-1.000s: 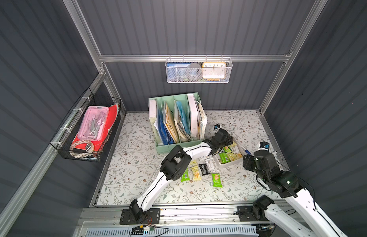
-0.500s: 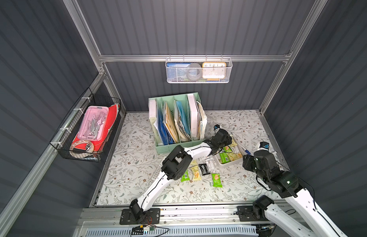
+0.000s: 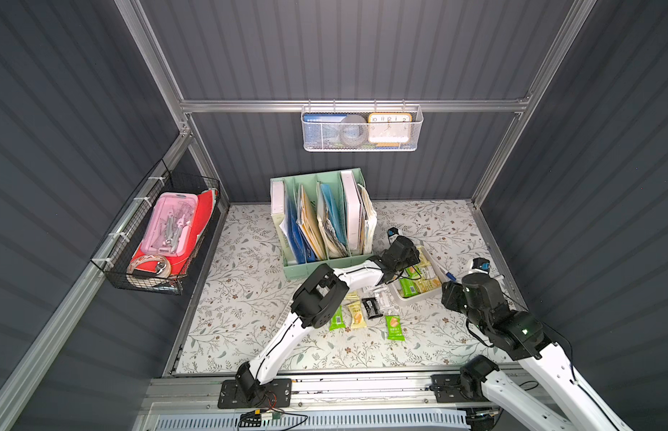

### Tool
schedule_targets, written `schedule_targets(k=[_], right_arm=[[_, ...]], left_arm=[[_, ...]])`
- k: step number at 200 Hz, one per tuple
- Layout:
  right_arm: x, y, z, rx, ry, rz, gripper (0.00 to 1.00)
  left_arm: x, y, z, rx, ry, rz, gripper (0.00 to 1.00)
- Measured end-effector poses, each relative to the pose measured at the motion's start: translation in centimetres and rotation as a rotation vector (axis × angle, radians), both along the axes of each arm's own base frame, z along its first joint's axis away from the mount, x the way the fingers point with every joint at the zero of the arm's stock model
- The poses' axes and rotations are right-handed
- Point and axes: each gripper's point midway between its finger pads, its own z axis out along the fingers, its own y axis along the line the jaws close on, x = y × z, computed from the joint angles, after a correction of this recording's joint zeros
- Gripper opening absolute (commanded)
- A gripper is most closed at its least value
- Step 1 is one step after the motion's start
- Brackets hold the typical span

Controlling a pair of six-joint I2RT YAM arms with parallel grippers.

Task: Take the cookies out of the storage box
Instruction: Pick up the cookie from the storage box.

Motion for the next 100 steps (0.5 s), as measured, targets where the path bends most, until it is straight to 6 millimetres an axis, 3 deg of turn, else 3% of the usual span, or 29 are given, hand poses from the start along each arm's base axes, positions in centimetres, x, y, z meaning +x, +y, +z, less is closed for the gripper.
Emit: schedule_targets(k=[100], right_arm=[[-0.4,-0.2,0.0,0.001,0.001,0.001,0.54]], left_arm=[[-0.5,0.6,3.3,-0.055,-0.054,0.000,0.08]])
